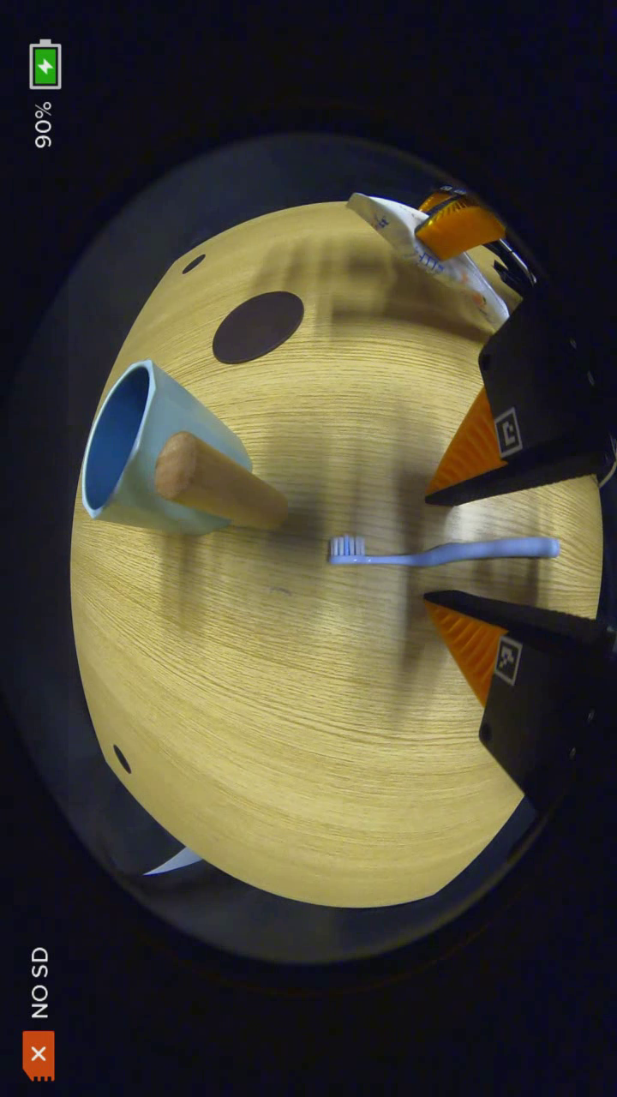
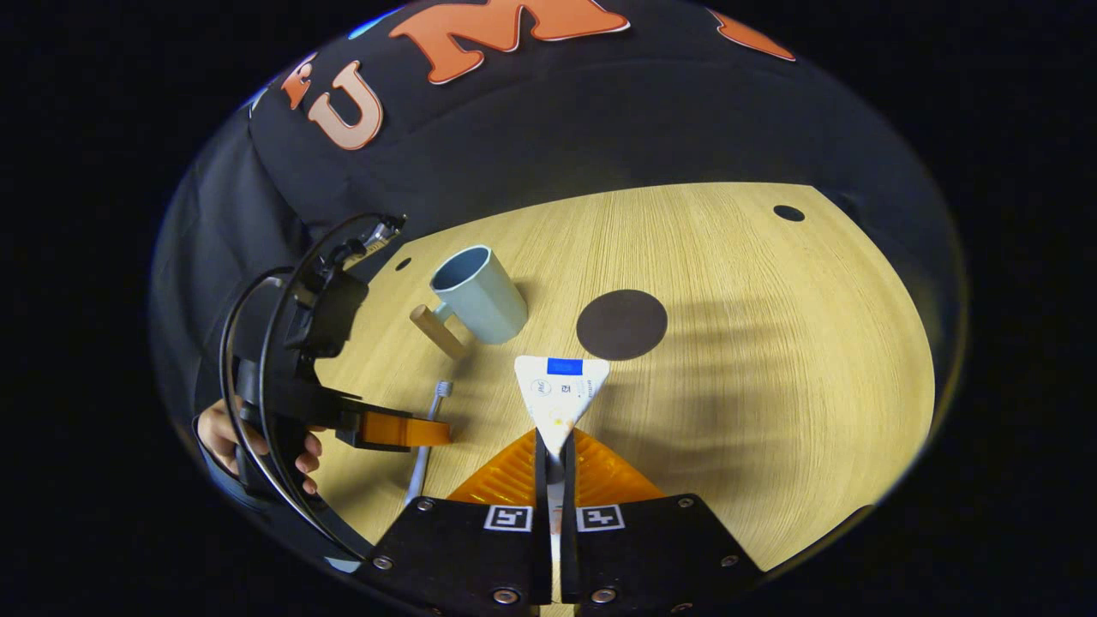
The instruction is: Put the toothbrush and toothpaste on the desktop into the cup, then pick up the cup and place it on the coaster on the desktop.
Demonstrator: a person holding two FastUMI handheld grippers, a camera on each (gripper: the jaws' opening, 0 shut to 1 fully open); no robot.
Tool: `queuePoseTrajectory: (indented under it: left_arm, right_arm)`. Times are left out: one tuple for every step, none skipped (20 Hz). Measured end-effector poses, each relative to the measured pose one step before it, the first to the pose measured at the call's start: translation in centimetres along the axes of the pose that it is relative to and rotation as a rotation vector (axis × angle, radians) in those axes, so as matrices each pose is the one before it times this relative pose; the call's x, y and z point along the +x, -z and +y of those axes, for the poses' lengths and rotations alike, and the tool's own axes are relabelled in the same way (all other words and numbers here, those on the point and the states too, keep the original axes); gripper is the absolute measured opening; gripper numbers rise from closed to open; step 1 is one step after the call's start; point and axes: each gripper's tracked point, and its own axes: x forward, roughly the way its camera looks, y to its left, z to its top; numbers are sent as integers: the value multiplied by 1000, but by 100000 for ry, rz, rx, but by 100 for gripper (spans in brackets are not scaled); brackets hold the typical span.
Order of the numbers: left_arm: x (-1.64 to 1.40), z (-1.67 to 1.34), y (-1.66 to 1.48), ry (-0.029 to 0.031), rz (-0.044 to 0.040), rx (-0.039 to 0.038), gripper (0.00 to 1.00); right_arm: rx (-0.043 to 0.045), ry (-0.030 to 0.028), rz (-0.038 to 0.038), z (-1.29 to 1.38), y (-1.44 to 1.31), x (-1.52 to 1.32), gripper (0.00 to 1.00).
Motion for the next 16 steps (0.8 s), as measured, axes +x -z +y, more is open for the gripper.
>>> queuePoseTrajectory:
  left_arm:
    - [-142, 273, 48, -1143, -288, -65, 48]
    - [414, -7, 113, 58, -433, 620, 36]
    - [-456, 104, 29, -100, -922, 232, 19]
    - [2, 2, 34, 841, -696, -161, 13]
    - [9, -31, -238, 612, -924, -678, 14]
    - [390, -131, -413, 1403, -802, -549, 9]
    - [-130, -138, -315, 2075, -992, -698, 7]
    - [333, -233, -489, 1259, -429, -570, 5]
    - [149, 117, -500, -110, -679, -1297, 5]
    - [157, -257, -574, 1083, -25, 184, 5]
    - [77, 34, -397, -23, 578, -232, 5]
    - [233, 67, -834, -841, -1056, -847, 5]
    - [198, -122, -942, 476, -692, 675, 5]
    - [118, -65, -1004, 147, -843, -323, 5]
    - [177, -324, -1195, 767, -1316, 1216, 5]
    - [77, -47, -1240, 57, -1675, 686, 5]
  right_arm:
    - [-867, 1164, -988, -231, -240, -7, 5]
    - [-843, 1449, -998, -340, -310, -17, 5]
    - [-491, 855, -583, -187, -90, -91, 4]
    - [322, 5, 13, -48, -76, -98, 4]
    - [576, -317, 168, 150, -5, 20, 5]
    - [455, -140, 7, 98, -96, 22, 4]
    - [223, 196, -128, -99, -15, 82, 5]
    - [-287, 69, 11, -9, -78, 77, 4]
    - [206, 103, -290, 143, -1, -90, 4]
    - [-35, -312, 270, 131, -35, -49, 5]
    - [216, -271, -160, 149, -13, 40, 4]
    - [-385, -160, 117, 125, -60, 145, 5]
    - [-5, 267, -170, 113, 114, -60, 4]
    - [-340, -117, -197, 62, -72, 29, 5]
    - [214, 135, -45, 125, 64, -102, 4]
    - [117, -29, -41, 126, -30, -66, 5]
